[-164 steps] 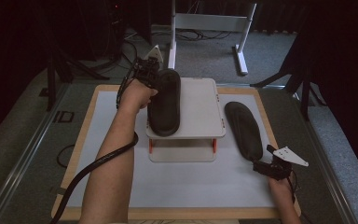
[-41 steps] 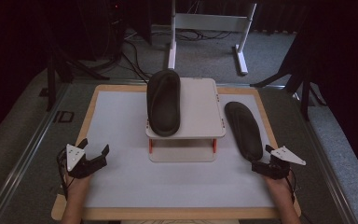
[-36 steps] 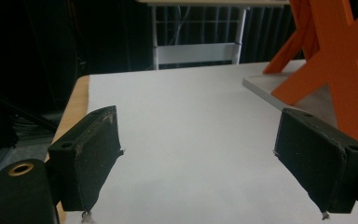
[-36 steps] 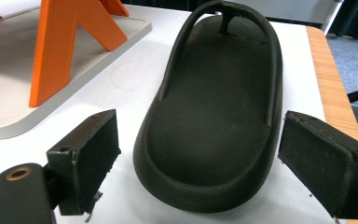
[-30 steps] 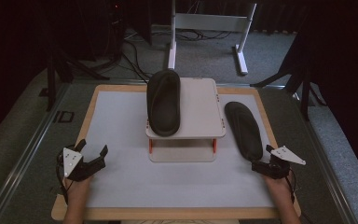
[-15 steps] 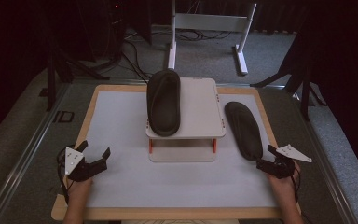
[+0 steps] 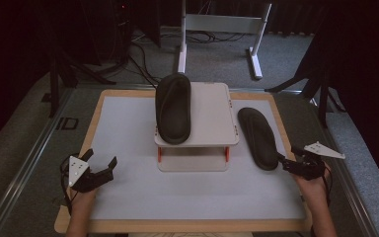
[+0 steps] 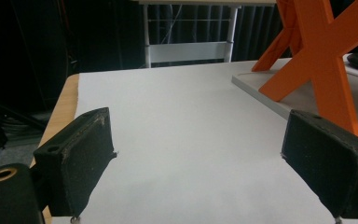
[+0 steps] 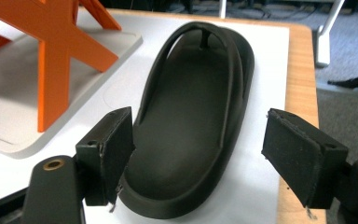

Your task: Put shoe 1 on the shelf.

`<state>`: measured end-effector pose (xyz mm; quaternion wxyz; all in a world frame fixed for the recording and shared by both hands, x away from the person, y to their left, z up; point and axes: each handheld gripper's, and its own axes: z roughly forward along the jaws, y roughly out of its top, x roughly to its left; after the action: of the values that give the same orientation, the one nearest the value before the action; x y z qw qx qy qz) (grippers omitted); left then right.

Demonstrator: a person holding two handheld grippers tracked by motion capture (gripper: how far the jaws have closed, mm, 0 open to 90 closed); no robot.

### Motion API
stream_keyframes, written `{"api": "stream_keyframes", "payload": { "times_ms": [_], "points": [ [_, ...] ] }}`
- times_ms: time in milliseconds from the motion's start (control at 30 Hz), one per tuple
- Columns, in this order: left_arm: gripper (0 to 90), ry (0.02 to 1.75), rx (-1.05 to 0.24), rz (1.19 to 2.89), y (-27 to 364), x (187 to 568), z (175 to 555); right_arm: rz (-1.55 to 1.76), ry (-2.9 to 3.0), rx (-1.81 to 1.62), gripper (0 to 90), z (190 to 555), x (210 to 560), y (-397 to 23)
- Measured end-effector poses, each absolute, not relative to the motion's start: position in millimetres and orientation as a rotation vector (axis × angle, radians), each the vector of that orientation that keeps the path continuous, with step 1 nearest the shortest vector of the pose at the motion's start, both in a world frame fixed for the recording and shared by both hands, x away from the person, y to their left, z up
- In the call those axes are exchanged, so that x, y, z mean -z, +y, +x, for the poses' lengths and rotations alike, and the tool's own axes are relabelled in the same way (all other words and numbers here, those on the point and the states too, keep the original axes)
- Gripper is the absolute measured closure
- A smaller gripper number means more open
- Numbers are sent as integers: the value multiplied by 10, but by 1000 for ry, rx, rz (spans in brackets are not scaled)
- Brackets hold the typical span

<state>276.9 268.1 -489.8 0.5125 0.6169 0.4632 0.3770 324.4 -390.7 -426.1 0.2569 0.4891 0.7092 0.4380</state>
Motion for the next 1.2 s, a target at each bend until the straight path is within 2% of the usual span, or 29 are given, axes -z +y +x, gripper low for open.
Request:
{"api": "stream_keyframes", "payload": {
  "times_ms": [333, 1200],
  "points": [
    [94, 1105, -906, 1492, 2677, 4898, 2770, 1286, 2100, -1100, 266, 3533, 4080, -3861],
    [95, 1106, -896, 1493, 2685, 4898, 2775, 1303, 2320, -817, 297, 4278, 3907, -3846]
  ]
}}
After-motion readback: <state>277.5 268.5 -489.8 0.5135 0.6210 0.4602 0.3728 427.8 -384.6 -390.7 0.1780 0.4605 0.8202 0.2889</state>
